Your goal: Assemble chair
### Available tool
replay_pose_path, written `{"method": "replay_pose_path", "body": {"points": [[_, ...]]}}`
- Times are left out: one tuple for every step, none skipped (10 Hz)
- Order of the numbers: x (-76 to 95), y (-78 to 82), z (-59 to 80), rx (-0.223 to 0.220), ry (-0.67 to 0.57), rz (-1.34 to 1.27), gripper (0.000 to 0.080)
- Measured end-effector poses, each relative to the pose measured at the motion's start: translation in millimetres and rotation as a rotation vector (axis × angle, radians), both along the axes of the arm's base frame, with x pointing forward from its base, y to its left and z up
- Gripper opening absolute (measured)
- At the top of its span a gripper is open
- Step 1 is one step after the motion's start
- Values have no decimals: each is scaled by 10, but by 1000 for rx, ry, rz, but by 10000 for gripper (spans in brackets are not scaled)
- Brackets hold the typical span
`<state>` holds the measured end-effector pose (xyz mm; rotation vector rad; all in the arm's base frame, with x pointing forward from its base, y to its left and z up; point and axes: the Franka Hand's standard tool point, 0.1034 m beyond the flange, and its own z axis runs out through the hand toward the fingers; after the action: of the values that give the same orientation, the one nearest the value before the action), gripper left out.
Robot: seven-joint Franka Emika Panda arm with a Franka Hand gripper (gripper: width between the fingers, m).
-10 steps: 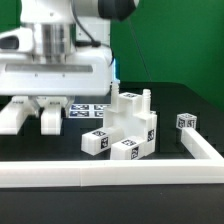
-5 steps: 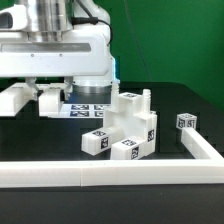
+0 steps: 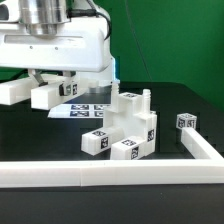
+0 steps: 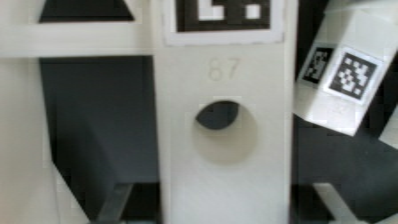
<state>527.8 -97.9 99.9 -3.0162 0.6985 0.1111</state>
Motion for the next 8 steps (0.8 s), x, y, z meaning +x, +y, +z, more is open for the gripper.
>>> {"method": "replay_pose_path", "body": {"points": [[-1,7,-13,-2,4,-73,291],[-4,15,-23,-6,11,-163,291],[-2,33,-27,-5,16,-258,291],[-2,47,-18,-6,19,-296,291],[-4,90,53,4,25,-298,291],[3,122,146,15,24,-295,291],[30,178,250,27,27,-293,291],[78,255,356,36,21,-289,291]]}}
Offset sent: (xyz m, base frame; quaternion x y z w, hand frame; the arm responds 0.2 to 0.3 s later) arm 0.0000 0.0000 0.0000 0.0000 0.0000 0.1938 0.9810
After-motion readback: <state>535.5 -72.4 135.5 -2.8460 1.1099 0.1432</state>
